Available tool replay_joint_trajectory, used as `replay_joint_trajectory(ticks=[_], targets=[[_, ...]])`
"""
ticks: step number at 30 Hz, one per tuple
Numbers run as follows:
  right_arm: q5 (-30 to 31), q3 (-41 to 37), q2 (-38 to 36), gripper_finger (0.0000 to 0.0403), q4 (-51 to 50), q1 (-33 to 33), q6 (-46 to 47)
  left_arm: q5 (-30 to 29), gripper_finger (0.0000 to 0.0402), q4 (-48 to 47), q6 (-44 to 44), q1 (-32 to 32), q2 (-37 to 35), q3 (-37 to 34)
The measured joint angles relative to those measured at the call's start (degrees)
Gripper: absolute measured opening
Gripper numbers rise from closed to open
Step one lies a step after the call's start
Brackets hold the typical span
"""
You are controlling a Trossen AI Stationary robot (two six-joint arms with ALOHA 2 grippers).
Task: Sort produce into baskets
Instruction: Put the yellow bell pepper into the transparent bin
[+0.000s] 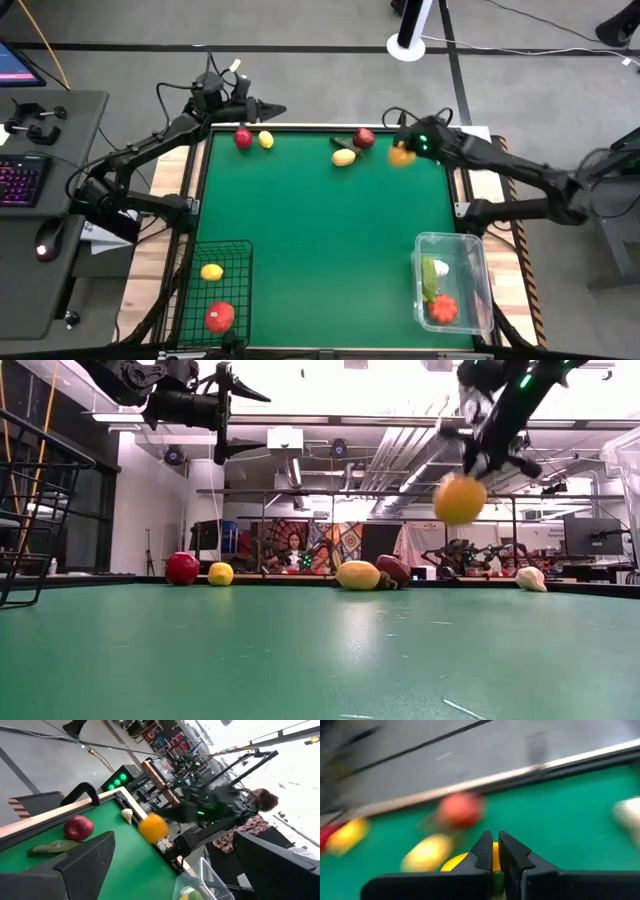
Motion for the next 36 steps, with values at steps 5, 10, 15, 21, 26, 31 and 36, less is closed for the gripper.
replay_joint_trajectory(ticks=[5,10,15,21,26,31,36], targets=[[-14.68,0.0,-10.5,0.0003,0.49,12.95,-0.2,-0.01,0.039,0.05,0.93,0.0,0.0,0.0],[-20.23,0.02,-17.09,0.0002,0.51,28.26,11.95,-0.19,0.039,0.07,0.9,0.02,0.0,0.0],[-24.21,0.02,-18.7,0.0002,-0.31,41.28,26.65,-0.29,0.039,0.08,0.9,0.0,0.0,0.0],[-35.04,0.02,-18.15,0.0002,-6.7,52.27,43.53,-0.31,0.039,0.07,0.89,0.0,0.0,0.0],[-41.32,0.02,-17.77,0.0017,-17.74,57.86,53.39,-1.6,0.039,0.07,0.88,0.0,0.0,0.0],[-41.46,0.02,-17.75,0.0025,-22.13,60.29,58.66,-3.2,0.039,0.09,0.88,0.01,0.0,0.0],[-41.43,0.02,-17.19,0.0046,-22.64,60.36,60.35,-3.3,0.039,0.11,0.9,0.0,0.0,0.0]])
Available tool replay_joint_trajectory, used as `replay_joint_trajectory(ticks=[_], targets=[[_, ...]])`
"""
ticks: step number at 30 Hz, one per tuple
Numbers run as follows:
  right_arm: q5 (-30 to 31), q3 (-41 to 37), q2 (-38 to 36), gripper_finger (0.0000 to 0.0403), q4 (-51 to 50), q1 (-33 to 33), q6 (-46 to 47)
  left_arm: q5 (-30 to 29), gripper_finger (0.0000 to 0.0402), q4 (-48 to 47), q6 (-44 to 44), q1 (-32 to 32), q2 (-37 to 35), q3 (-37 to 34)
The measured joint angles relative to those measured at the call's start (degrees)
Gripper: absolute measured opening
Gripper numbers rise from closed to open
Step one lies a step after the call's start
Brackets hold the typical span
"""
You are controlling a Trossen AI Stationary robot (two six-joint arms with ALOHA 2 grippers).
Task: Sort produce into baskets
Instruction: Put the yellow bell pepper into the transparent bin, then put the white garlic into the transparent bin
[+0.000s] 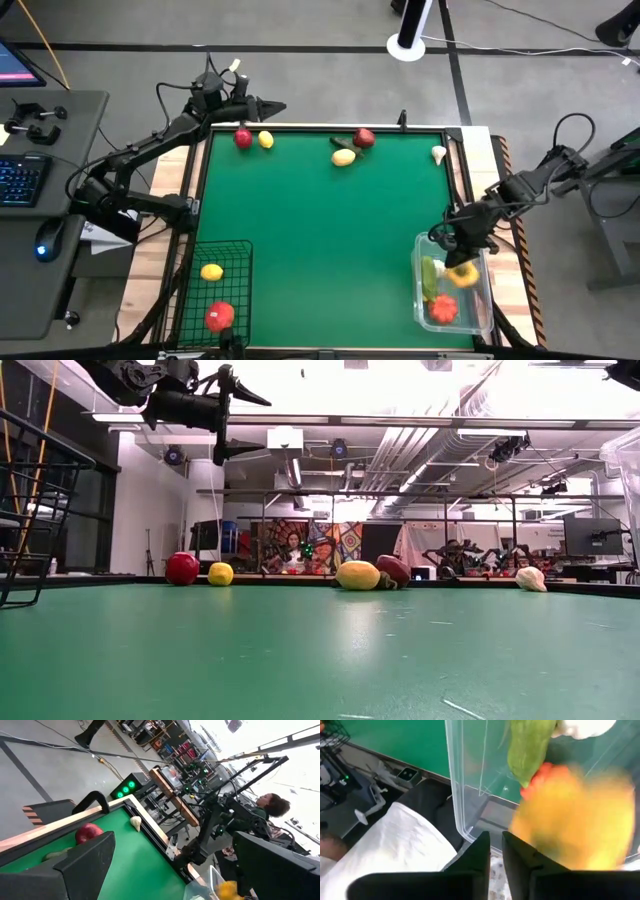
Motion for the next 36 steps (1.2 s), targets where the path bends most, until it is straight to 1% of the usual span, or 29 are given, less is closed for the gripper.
replay_joint_trajectory(ticks=[6,8,9,11,14,16,17,19,22,25,28,31,33,36], targets=[[0.21,0.0,0.51,0.0115,0.24,-0.09,-2.84,0.0,0.039,-0.04,0.91,0.0,0.02,0.0],[2.23,0.0,0.48,0.014,2.64,-0.33,-3.59,0.0,0.039,-0.07,0.92,0.01,0.02,0.0],[4.79,0.0,0.4,0.0151,4.98,-0.61,-3.96,0.0,0.039,-0.05,0.91,0.02,0.02,0.0],[13.71,0.0,0.32,0.0169,11.31,-1.53,-5.24,0.0,0.039,-0.07,0.94,0.02,0.02,0.0],[32.21,0.0,0.65,0.0187,21.0,-4.43,-9.84,0.0,0.039,-0.09,0.92,0.02,0.02,0.0],[42.3,0.07,1.27,0.0192,24.46,-7.78,-15.69,0.02,0.039,-0.1,0.92,0.01,0.02,0.0],[45.4,0.07,1.65,0.0194,24.78,-10.01,-19.01,0.0,0.039,-0.1,0.91,0.02,0.02,0.0],[48.59,0.07,2.6,0.0195,24.0,-15.21,-25.89,0.0,0.039,-0.12,0.94,0.02,0.02,0.0],[48.29,0.07,4.48,0.0195,22.3,-24.26,-37.78,0.0,0.039,-0.13,0.2,0.0,0.02,0.0],[43.43,0.07,6.47,0.0195,20.89,-33.84,-49.95,0.02,0.039,-0.15,-0.62,0.01,0.02,0.0],[39.13,0.07,9.04,0.0196,16.03,-43.45,-60.0,0.02,0.039,-0.17,-1.45,0.02,0.02,0.0],[38.33,0.0,13.08,0.0206,11.55,-52.69,-63.15,0.04,0.039,-0.17,-1.97,0.02,0.02,0.0],[38.29,0.0,16.42,0.0222,10.56,-58.01,-64.24,0.04,0.039,-0.19,-2.11,0.02,0.02,0.0],[36.75,0.0,22.25,0.025,10.25,-64.72,-68.91,0.07,0.039,-0.21,-2.13,0.0,0.02,0.0]])
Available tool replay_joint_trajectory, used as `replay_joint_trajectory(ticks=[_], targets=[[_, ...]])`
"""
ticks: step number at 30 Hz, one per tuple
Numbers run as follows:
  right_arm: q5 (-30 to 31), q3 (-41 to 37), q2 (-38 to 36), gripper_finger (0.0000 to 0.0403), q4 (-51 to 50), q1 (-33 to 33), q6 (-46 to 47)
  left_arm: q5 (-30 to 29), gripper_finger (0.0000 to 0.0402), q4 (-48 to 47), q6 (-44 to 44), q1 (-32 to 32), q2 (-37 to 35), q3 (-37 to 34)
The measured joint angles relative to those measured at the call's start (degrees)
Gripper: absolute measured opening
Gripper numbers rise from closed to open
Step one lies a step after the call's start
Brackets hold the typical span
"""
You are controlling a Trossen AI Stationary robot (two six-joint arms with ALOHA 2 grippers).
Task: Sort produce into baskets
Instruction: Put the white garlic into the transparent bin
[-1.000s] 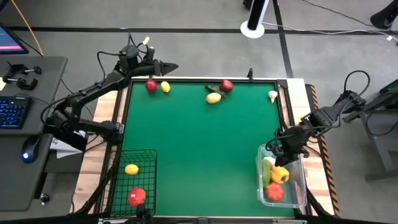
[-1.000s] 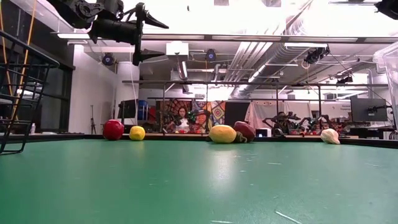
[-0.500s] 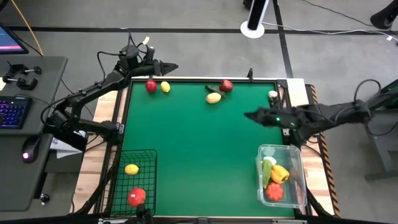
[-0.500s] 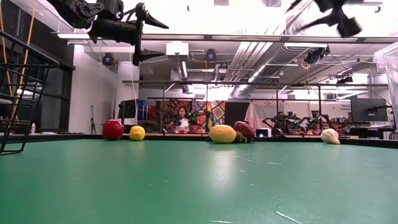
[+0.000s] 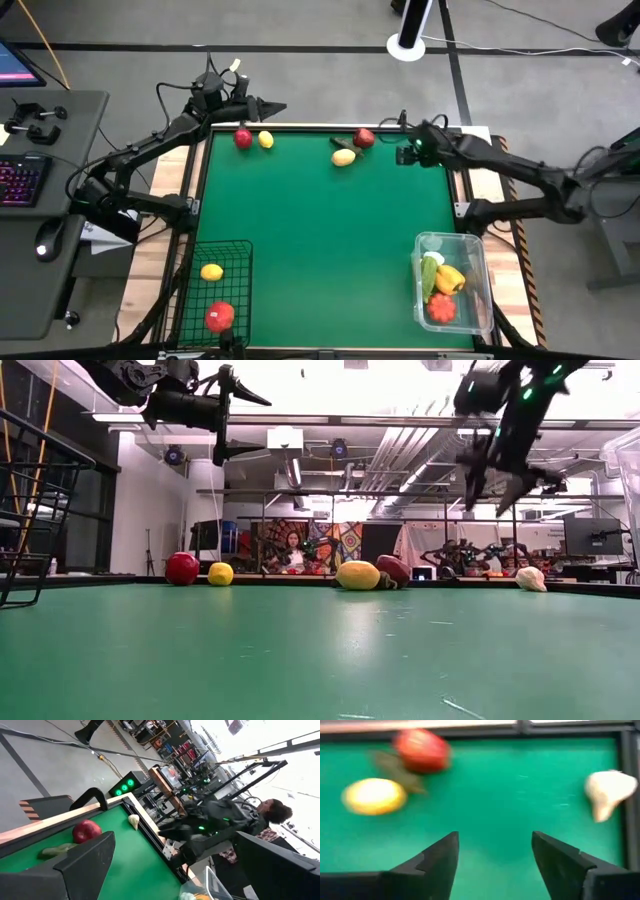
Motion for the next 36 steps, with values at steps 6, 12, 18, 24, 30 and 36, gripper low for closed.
replay_joint_trajectory(ticks=[6,12,18,24,30,36], targets=[[1.67,-0.02,11.33,0.0292,-0.98,-8.67,1.64,0.11,0.039,-0.03,-0.97,0.01,0.0,0.0],[7.42,-0.02,19.11,0.0299,-2.12,-12.81,6.4,0.11,0.039,-0.03,-0.9,0.0,0.0,0.0],[14.72,-0.02,23.97,0.0299,-1.44,-14.32,13.68,0.09,0.039,-0.03,0.08,0.02,0.0,0.0],[17.06,-0.02,27.48,0.0299,2.17,-16.26,13.47,0.04,0.039,-0.03,0.1,0.0,0.0,0.0],[20.9,0.0,30.22,0.0298,2.62,-17.72,15.03,-0.02,0.039,-0.03,0.08,0.02,0.0,0.0],[21.76,0.09,30.48,0.0294,2.61,-17.6,15.88,-0.04,0.039,-0.2,0.09,0.02,0.0,0.0]])
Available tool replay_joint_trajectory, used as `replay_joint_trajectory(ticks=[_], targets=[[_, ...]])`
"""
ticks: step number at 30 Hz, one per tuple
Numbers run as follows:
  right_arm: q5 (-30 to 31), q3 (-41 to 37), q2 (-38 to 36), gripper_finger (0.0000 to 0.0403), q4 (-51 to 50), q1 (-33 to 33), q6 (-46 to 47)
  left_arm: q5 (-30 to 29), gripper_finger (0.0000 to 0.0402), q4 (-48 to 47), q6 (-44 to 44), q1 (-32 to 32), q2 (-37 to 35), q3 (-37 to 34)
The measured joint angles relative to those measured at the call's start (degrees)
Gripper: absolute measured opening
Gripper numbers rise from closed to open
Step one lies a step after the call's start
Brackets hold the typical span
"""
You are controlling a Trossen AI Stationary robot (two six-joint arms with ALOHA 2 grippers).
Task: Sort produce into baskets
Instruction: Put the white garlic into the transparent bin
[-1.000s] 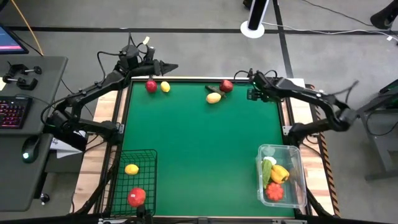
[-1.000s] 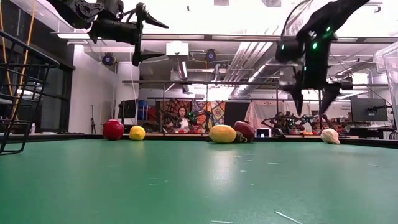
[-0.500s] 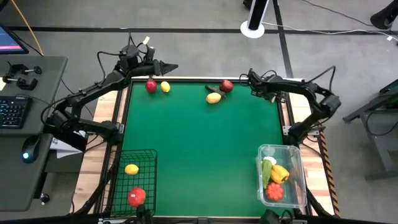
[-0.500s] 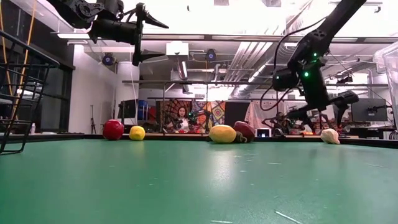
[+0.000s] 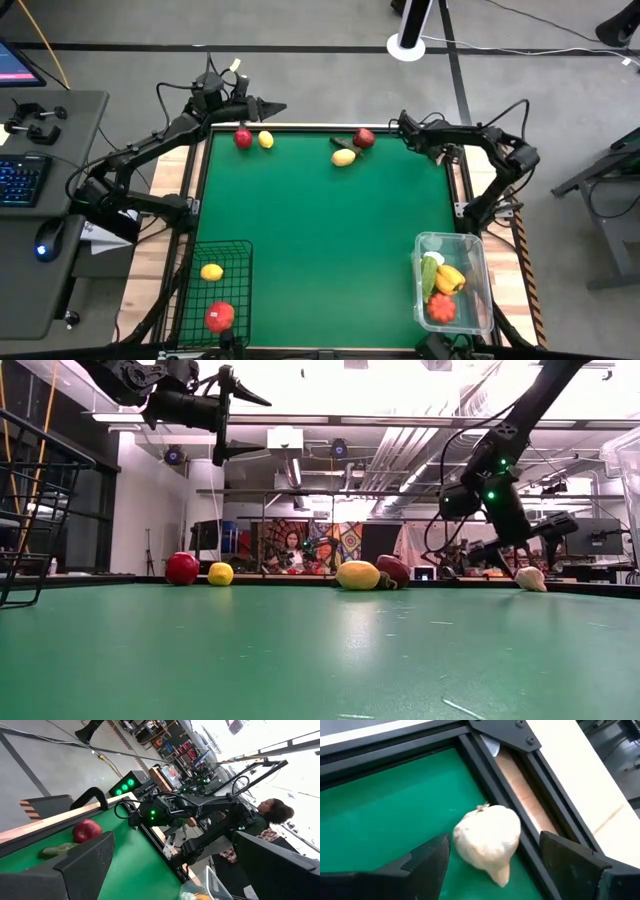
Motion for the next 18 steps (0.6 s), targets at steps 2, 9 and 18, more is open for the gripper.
replay_joint_trajectory(ticks=[2,9,18], targets=[[-0.17,0.0,0.0,0.0279,-0.22,0.01,-1.03,-0.01,0.039,-0.11,-0.01,0.0,0.0,0.0],[-4.18,-0.07,0.11,0.013,-0.75,-0.22,-2.3,-0.15,0.039,-0.15,0.0,0.0,0.0,0.0],[-10.18,0.46,-3.68,0.0032,-0.84,5.58,-5.52,-0.21,0.039,-4.73,1.54,0.0,0.0,0.0]])
